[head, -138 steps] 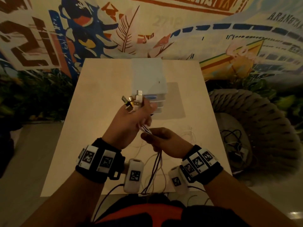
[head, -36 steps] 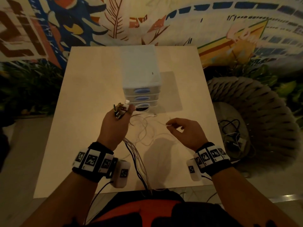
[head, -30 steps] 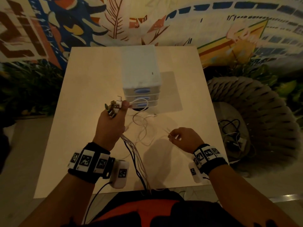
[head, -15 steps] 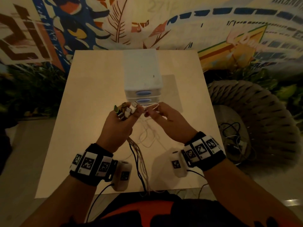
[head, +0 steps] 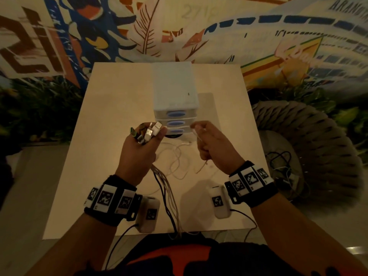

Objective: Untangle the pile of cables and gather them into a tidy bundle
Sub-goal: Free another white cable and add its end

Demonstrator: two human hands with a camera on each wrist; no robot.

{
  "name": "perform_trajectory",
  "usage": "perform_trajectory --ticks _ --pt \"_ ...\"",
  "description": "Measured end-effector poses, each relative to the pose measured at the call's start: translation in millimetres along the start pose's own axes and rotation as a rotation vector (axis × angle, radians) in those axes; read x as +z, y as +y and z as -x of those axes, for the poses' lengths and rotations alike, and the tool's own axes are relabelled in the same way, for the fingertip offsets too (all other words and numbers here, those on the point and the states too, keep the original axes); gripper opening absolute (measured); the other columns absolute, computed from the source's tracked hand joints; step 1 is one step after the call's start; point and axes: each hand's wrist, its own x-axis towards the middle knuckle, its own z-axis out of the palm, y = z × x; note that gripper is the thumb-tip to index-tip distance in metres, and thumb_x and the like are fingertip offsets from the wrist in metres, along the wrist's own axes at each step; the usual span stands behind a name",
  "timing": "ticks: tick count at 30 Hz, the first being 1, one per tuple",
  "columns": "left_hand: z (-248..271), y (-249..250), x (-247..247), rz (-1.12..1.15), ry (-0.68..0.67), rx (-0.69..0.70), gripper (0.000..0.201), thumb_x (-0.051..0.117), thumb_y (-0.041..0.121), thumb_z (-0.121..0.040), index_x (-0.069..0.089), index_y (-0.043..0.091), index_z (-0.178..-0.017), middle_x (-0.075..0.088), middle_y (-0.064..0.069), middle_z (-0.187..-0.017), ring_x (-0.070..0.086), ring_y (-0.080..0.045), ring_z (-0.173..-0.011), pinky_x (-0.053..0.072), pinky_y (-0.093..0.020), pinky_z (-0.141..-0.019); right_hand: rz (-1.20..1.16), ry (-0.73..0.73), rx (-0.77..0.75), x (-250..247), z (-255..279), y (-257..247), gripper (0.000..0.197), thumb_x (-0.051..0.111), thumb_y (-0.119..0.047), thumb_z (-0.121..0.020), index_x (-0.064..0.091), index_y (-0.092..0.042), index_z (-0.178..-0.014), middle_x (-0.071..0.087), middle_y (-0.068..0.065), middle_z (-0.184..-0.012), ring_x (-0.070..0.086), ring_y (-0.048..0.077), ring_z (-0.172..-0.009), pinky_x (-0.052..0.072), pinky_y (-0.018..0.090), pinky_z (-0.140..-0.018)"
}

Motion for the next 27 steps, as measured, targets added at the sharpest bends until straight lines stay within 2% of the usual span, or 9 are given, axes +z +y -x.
perform_trajectory --ticks 2,3,5,8,13,17,22,25,27 --pt "-1 -2 -1 0.012 0.004 0.000 0.010 0.069 0.036 -0.091 0.067 0.028 -0.085 0.035 0.008 -0.052 0.025 -0.026 -0.056 0.032 -0.043 -0.053 -0.005 -0.107 0.065 -3 2 -1 0.047 0.034 -0.041 -0.109 0.068 -0.009 -0.103 0.025 -0.003 -0.057 0.017 0.012 -0.048 0.014 0.033 -0.050" --pt "-1 -1 -1 0.025 0.000 -0.001 0.014 0.070 0.038 -0.089 0.068 0.024 -0.089 0.036 0.008 -0.052 0.026 -0.024 -0.054 0.031 -0.040 -0.053 0.012 -0.153 0.060 -3 4 -1 0.049 0.035 -0.042 -0.108 0.070 -0.010 -0.100 0.025 -0.002 -0.058 0.018 0.013 -0.049 0.015 0.032 -0.050" --pt "-1 -2 0 0.065 -0.024 -0.003 0.028 0.070 0.043 -0.084 0.067 0.018 -0.096 0.036 0.008 -0.052 0.026 -0.020 -0.051 0.029 -0.036 -0.050 0.065 -0.194 0.001 -2 7 -2 0.040 0.040 -0.036 -0.108 0.071 -0.012 -0.102 0.036 0.000 -0.060 0.027 0.011 -0.049 0.023 0.027 -0.048" --pt "-1 -4 1 0.087 -0.051 -0.010 0.029 0.070 0.043 -0.084 0.068 0.018 -0.100 0.033 0.004 -0.054 0.025 -0.018 -0.049 0.028 -0.035 -0.049 0.031 -0.173 -0.062 -3 9 -3 0.034 0.046 -0.033 -0.105 0.072 -0.011 -0.112 0.054 0.000 -0.071 0.038 0.011 -0.051 0.028 0.022 -0.049" --pt "-1 -3 1 0.097 -0.148 0.014 0.027 0.067 0.036 -0.087 0.067 0.013 -0.101 0.037 0.008 -0.053 0.026 -0.015 -0.047 0.025 -0.033 -0.049 -0.143 -0.217 0.109 -2 7 -15 0.063 0.035 -0.062 -0.096 0.076 -0.017 -0.113 0.038 0.001 -0.052 0.030 0.010 -0.043 0.020 0.026 -0.047" --pt "0 1 1 0.030 -0.163 0.076 0.007 0.066 0.032 -0.089 0.070 0.029 -0.095 0.048 0.011 -0.052 0.031 -0.015 -0.047 0.028 -0.031 -0.049 -0.034 -0.284 0.141 -6 5 -18 0.049 0.046 -0.051 -0.096 0.079 -0.015 -0.092 0.049 0.003 -0.054 0.034 0.017 -0.050 0.022 0.030 -0.052" --pt "0 -3 2 -0.041 -0.088 0.089 0.008 0.061 0.027 -0.099 0.069 0.026 -0.102 0.051 0.013 -0.052 0.034 -0.020 -0.048 0.030 -0.030 -0.047 0.138 -0.345 0.049 -6 4 -12 0.031 0.047 -0.029 -0.105 0.076 -0.016 -0.104 0.060 -0.003 -0.068 0.038 0.014 -0.057 0.031 0.028 -0.058" --pt "-3 -8 4 0.091 -0.066 -0.037 0.030 0.057 0.046 -0.095 0.072 0.028 -0.113 0.034 0.011 -0.048 0.026 -0.013 -0.044 0.026 -0.028 -0.048 0.205 -0.201 -0.044 5 2 -3 0.029 0.049 -0.023 -0.106 0.073 -0.009 -0.107 0.066 -0.005 -0.071 0.045 0.006 -0.056 0.034 0.018 -0.056" --pt "-5 -10 5 0.159 -0.090 -0.109 0.034 0.052 0.044 -0.100 0.073 0.022 -0.114 0.028 0.010 -0.050 0.023 -0.009 -0.043 0.024 -0.026 -0.049 0.292 -0.113 -0.112 12 1 0 0.028 0.049 -0.022 -0.106 0.073 -0.008 -0.106 0.068 -0.004 -0.072 0.051 0.000 -0.057 0.037 0.013 -0.058"
